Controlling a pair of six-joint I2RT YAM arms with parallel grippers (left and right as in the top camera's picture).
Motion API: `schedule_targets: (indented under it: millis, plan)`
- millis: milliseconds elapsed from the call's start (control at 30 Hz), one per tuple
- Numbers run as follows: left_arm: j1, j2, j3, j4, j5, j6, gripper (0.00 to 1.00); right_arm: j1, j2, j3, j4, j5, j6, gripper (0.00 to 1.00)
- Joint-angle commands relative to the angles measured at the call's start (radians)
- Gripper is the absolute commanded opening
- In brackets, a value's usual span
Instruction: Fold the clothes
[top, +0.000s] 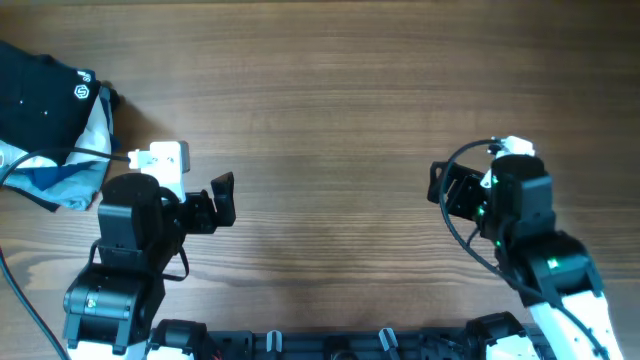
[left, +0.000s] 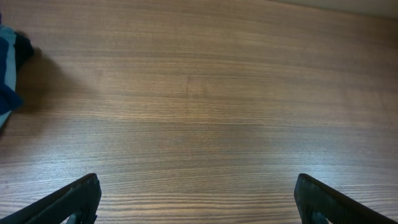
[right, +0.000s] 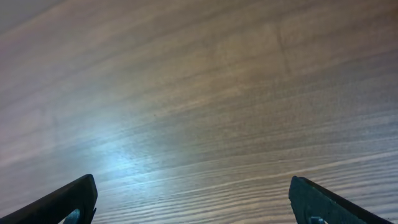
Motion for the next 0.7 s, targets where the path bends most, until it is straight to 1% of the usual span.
schedule_targets:
  millis: [0, 200, 300, 433, 500, 567, 633, 667]
  plan:
    - [-0.003, -0.005, -0.012, 0.0, -0.02, -0.011, 1.0, 0.004, 0.089, -0.007, 0.003, 0.018, 0.011, 1.0]
    - [-0.003, -0.005, -0.012, 0.0, -0.02, -0.011, 1.0, 0.004, 0.251, -0.009, 0.007, 0.018, 0.011, 1.0]
    - [-0.003, -0.005, -0.012, 0.0, -0.02, -0.011, 1.0, 0.004, 0.237, -0.009, -0.008, 0.016, 0.01, 1.0]
    - [-0.003, -0.005, -0.012, 0.0, -0.02, -0.011, 1.0, 0.004, 0.105, -0.01, -0.037, 0.023, -0.003, 1.0]
    - [-0.003, -0.005, -0.012, 0.0, -0.02, -0.011, 1.0, 0.003, 0.027, -0.014, -0.036, 0.026, -0.08, 1.0]
    - [-0.003, -0.005, -0.012, 0.0, -0.02, -0.011, 1.0, 0.003, -0.061, -0.031, -0.006, 0.026, -0.159, 1.0]
    - [-0.003, -0.005, -0.012, 0.0, -0.02, -0.011, 1.0, 0.003, -0.184, -0.094, 0.08, 0.025, -0.229, 1.0]
    - [-0.003, -0.005, -0.012, 0.0, -0.02, -0.011, 1.0, 0.003, -0.23, -0.126, 0.111, 0.025, -0.232, 1.0]
